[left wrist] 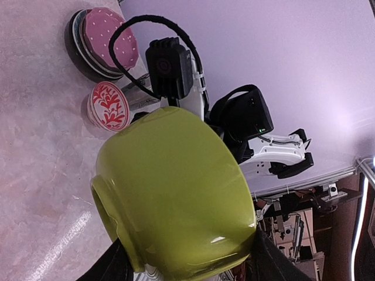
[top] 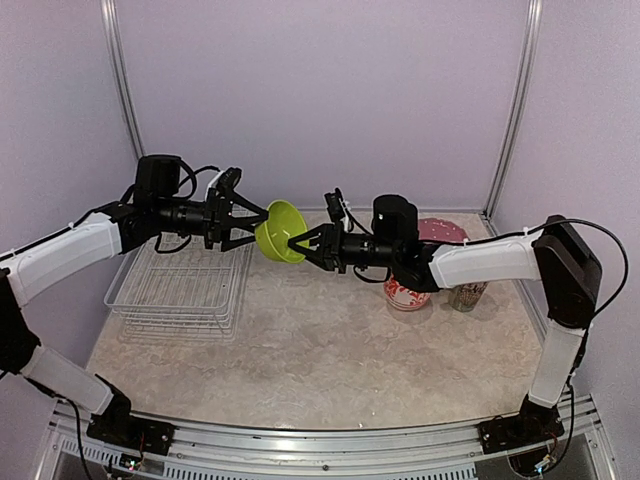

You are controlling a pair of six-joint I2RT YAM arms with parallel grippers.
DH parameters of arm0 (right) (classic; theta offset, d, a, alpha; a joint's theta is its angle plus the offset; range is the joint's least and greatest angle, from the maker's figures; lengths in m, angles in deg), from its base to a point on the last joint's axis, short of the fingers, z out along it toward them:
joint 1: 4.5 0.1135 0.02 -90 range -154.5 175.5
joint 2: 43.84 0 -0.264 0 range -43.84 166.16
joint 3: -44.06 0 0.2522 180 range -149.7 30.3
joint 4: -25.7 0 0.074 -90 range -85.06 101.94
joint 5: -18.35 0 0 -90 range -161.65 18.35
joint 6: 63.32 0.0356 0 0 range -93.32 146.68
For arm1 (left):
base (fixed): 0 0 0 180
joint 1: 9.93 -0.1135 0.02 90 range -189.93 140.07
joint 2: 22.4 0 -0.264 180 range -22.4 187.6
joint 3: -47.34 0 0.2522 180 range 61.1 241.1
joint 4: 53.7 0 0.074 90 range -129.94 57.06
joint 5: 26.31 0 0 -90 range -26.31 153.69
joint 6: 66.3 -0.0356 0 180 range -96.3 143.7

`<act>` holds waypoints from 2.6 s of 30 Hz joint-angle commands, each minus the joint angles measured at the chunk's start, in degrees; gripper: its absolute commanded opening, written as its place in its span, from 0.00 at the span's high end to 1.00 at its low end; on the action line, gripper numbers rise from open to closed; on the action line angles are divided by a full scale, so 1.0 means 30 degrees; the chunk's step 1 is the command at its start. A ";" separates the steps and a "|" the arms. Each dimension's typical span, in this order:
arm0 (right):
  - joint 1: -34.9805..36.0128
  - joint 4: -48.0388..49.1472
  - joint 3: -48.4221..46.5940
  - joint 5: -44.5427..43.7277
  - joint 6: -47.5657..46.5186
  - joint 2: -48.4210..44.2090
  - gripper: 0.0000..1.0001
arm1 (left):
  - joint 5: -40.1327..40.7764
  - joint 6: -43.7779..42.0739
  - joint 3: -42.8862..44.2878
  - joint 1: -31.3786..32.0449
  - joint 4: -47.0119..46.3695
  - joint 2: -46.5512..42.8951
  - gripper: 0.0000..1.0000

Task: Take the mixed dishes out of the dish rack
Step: Pass from the left arm to the right, then place the bowl in the bowl.

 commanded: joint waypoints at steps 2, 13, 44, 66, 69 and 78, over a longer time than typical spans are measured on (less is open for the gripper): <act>-0.0065 0.1001 0.1089 -0.0521 0.0261 -0.0142 0.88 | -0.0067 -0.0628 -0.0042 0.0454 -0.0362 0.0202 0.70; -0.0240 -0.1652 0.2237 -0.2074 -0.1756 -0.2088 1.00 | 0.1701 -0.3175 0.1111 0.0677 0.3587 -0.0208 0.19; -0.3235 -2.8256 -0.1929 -1.7177 -1.2418 -0.7188 1.00 | 1.1753 -0.9630 0.2783 -0.2407 0.8313 -0.5266 0.01; -0.6727 -2.9919 -0.7529 -1.4468 -1.6098 0.0345 1.00 | 0.7501 -0.7848 0.2050 -0.6334 0.6930 -0.5259 0.01; -0.6726 -2.9830 -0.7581 -1.4261 -1.6108 0.0826 1.00 | 0.7178 -0.7653 0.1966 -0.6571 0.6768 -0.5214 0.01; -0.6740 -2.9453 -0.7338 -1.3853 -1.6295 0.1420 1.00 | 0.6885 -0.7555 0.1914 -0.6658 0.6698 -0.5005 0.01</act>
